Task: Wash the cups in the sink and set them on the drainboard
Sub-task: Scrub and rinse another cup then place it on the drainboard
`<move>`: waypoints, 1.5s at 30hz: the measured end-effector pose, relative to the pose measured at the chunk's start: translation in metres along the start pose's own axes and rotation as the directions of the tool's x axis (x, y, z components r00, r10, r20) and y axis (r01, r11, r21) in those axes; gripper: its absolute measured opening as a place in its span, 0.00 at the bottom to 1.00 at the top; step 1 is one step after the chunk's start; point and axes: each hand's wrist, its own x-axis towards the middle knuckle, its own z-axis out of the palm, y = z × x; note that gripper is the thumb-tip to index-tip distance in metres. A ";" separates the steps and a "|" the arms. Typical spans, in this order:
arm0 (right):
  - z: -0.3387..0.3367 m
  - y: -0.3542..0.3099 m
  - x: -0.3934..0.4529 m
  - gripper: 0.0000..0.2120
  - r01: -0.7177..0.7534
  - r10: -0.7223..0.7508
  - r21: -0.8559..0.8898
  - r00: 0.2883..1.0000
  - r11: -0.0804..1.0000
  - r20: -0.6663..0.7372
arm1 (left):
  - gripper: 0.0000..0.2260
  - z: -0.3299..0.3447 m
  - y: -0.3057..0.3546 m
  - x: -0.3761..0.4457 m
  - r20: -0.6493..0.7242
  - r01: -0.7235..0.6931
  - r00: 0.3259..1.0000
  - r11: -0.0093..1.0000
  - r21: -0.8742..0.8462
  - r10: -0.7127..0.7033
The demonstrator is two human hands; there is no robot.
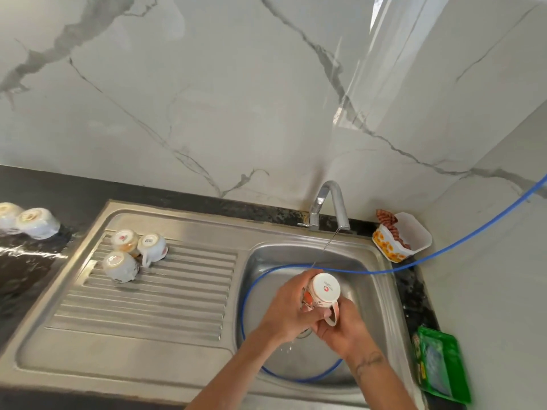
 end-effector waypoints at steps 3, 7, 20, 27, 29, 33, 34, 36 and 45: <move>-0.014 -0.006 -0.008 0.23 0.075 -0.080 -0.305 0.997 0.949 -0.005 | 0.28 0.007 0.003 0.000 -0.040 0.043 0.998 0.999 -0.010 -0.043; -0.033 -0.004 -0.023 0.16 0.422 -0.604 -0.784 0.793 0.455 0.077 | 0.30 0.012 0.001 -0.005 -0.082 0.090 0.993 0.995 0.030 -0.087; -0.016 0.009 -0.003 0.08 0.195 -0.356 -0.976 0.922 0.091 0.151 | 0.34 -0.016 -0.036 -0.025 -0.085 0.136 0.988 0.982 0.133 -0.125; 0.058 0.061 0.001 0.04 0.297 -0.357 -0.953 0.885 -0.062 0.299 | 0.31 -0.097 -0.062 -0.043 -0.153 0.098 0.984 0.993 0.072 -0.087; 0.095 0.097 0.004 0.06 0.344 -0.374 -0.936 0.861 -0.070 0.344 | 0.30 -0.138 -0.076 -0.068 -0.256 0.103 0.964 0.988 0.113 -0.071; 0.176 0.176 0.011 0.05 0.426 -0.369 -0.905 0.844 0.021 0.389 | 0.24 -0.224 -0.111 -0.123 -0.406 0.207 0.897 0.978 0.033 -0.176; 0.197 0.190 0.011 0.05 0.443 -0.382 -0.895 0.837 0.055 0.391 | 0.23 -0.245 -0.114 -0.133 -0.426 0.212 0.883 0.977 -0.011 -0.196; 0.240 0.213 0.009 0.04 0.472 -0.400 -0.874 0.828 0.118 0.393 | 0.24 -0.282 -0.118 -0.143 -0.477 0.208 0.854 0.976 -0.056 -0.209; 0.376 0.290 0.052 0.06 0.589 -0.375 -0.781 0.785 0.208 0.493 | 0.26 -0.426 -0.155 -0.147 -0.622 0.233 0.776 0.964 0.126 -0.106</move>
